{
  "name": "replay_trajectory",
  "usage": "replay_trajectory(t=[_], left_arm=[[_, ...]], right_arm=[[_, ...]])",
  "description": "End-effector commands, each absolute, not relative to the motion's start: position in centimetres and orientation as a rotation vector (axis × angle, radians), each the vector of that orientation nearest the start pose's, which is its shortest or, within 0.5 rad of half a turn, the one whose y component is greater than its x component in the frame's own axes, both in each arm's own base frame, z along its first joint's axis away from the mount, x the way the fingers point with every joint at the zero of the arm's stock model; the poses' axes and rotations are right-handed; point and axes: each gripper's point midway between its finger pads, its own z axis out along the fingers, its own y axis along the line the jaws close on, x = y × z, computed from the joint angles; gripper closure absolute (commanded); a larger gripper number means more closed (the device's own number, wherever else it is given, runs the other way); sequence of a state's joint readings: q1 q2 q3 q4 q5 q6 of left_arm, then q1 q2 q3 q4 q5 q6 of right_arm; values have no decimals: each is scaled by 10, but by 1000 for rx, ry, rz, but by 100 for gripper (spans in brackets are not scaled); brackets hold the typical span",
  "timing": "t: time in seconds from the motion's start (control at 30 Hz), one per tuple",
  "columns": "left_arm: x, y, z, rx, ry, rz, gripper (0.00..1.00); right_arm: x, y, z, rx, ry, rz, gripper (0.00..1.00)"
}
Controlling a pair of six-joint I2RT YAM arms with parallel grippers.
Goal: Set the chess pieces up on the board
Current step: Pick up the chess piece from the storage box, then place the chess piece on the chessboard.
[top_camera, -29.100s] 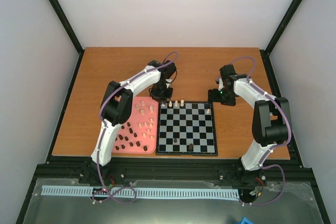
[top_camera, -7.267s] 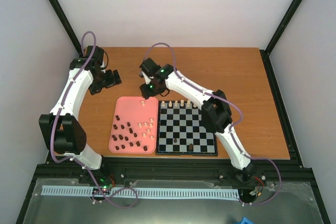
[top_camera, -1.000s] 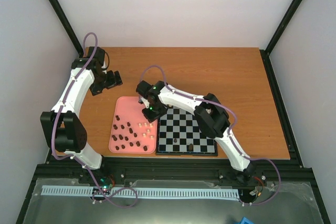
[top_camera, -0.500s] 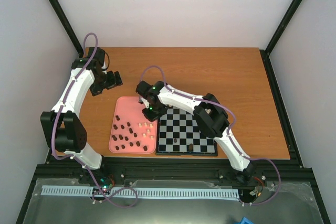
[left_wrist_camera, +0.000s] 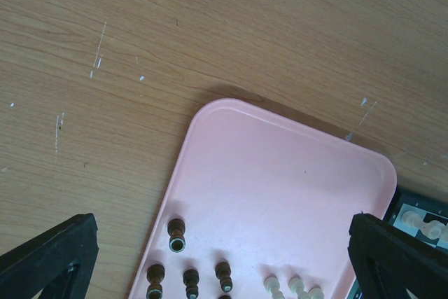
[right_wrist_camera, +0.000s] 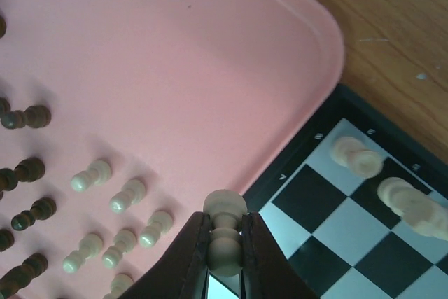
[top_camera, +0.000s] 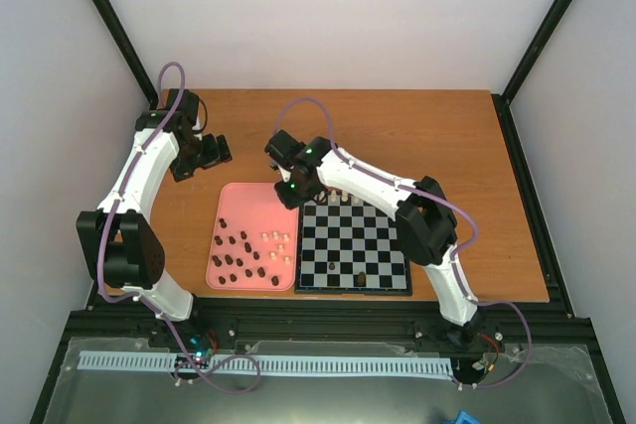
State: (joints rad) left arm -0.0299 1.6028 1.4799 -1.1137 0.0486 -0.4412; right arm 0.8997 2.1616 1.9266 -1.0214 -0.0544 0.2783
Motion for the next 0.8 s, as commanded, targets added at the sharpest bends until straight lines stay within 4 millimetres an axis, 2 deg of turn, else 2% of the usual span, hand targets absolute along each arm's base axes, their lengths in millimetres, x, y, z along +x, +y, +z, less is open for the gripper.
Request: replay_trajectory(t=[0.0,0.33,0.77], left_arm=[[366,-17,183,-549,2731,-180,0],[366,-16,183,-548,2733,-175,0],[368,-16,182,-549,2735,-176,0]], right_arm=[[313,375,94,-776,2796,284,93],[322,364,74,-698,2870,301,94],[315,357,56,-696,2929,290,93]])
